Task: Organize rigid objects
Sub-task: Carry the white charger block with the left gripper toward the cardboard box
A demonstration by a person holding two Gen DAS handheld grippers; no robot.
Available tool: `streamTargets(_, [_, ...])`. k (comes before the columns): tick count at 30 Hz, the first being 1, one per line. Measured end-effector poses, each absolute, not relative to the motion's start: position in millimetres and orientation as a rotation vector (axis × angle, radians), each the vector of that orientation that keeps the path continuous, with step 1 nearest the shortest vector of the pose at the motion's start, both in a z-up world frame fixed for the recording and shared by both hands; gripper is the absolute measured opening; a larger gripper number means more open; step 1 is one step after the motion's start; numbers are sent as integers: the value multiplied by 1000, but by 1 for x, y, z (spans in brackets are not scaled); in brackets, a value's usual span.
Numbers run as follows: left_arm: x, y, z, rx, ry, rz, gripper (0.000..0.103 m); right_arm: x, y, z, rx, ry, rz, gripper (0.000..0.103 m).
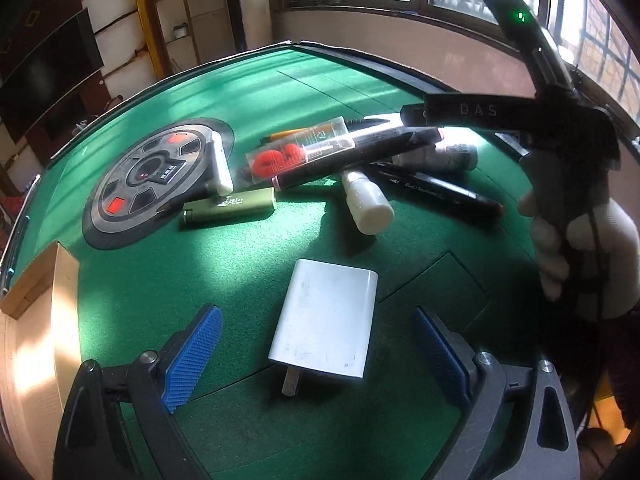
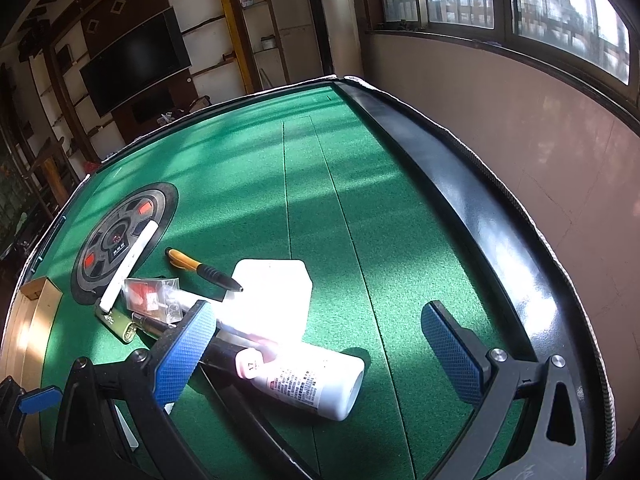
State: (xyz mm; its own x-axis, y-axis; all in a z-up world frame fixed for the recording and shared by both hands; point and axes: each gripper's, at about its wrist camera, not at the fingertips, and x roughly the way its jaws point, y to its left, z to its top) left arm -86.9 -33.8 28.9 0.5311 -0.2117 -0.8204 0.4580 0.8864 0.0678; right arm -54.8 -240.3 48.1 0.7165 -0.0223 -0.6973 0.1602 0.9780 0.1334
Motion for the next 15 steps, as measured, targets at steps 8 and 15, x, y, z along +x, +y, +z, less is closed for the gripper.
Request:
streamTargets(8, [-88,-15,22,103,970,-381,49,-56,-238,50,152,741,-132,102])
streamTargets(15, [-132,47,60,-115,867,-376,49,-57,-243,49,177,738,-136,102])
